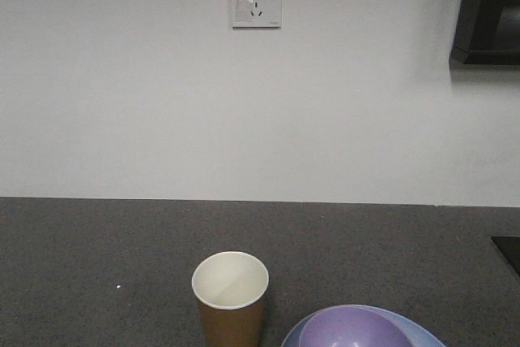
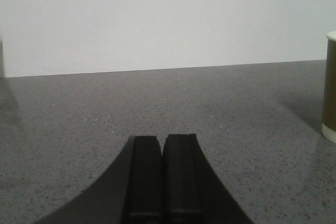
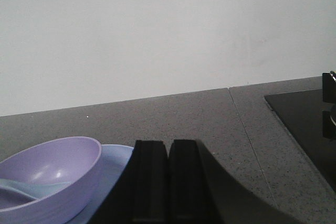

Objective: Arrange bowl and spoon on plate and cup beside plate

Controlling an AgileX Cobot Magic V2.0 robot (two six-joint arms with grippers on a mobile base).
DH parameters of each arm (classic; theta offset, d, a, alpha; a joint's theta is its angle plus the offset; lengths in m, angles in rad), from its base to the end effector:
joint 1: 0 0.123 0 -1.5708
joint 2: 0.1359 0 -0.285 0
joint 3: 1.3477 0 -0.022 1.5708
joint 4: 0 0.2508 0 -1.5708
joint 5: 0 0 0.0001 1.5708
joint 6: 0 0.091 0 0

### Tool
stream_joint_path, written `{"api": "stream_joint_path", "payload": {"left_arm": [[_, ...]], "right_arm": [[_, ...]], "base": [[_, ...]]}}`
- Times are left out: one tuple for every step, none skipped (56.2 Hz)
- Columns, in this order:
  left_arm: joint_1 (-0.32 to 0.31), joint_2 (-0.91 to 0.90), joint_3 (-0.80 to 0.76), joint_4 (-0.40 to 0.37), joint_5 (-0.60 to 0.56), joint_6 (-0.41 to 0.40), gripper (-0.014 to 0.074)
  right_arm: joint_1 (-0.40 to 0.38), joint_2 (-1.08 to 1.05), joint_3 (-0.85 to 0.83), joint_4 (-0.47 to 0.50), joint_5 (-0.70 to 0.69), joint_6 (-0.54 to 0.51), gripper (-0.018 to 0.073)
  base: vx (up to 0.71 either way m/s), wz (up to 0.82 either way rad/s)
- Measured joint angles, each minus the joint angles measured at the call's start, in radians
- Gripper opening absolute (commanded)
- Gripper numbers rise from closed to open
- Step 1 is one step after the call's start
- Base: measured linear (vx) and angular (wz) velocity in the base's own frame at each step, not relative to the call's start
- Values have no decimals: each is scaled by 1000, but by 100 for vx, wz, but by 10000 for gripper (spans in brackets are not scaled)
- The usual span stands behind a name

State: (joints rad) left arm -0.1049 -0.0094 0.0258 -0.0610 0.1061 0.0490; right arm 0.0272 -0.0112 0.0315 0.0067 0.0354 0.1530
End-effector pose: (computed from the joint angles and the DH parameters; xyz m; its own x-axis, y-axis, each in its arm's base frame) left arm 0.0565 -0.0065 0.1953 -0.0362 -0.0079 -0.9993 0.1107 0.9938 -0.0119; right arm 0.0569 0.0016 0.1999 0.0267 0.1598 -0.9868 -0.0321 0.9868 0.1589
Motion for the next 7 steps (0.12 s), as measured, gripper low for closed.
{"api": "stream_joint_path", "payload": {"left_arm": [[0,0,0,0,0,0,-3],[0,0,0,0,0,0,-3],[0,0,0,0,0,0,-3],[0,0,0,0,0,0,-3],[0,0,0,0,0,0,-3],[0,0,0,0,0,0,-3],[0,0,0,0,0,0,-3]], "right_arm": [[0,0,0,0,0,0,-8],[0,0,0,0,0,0,-8],[0,0,0,0,0,0,-8],[0,0,0,0,0,0,-8],[0,0,0,0,0,0,-8],[0,0,0,0,0,0,-8],[0,0,0,0,0,0,-8]], "base": [[0,0],[0,0],[0,0],[0,0],[0,0],[0,0],[0,0]]}}
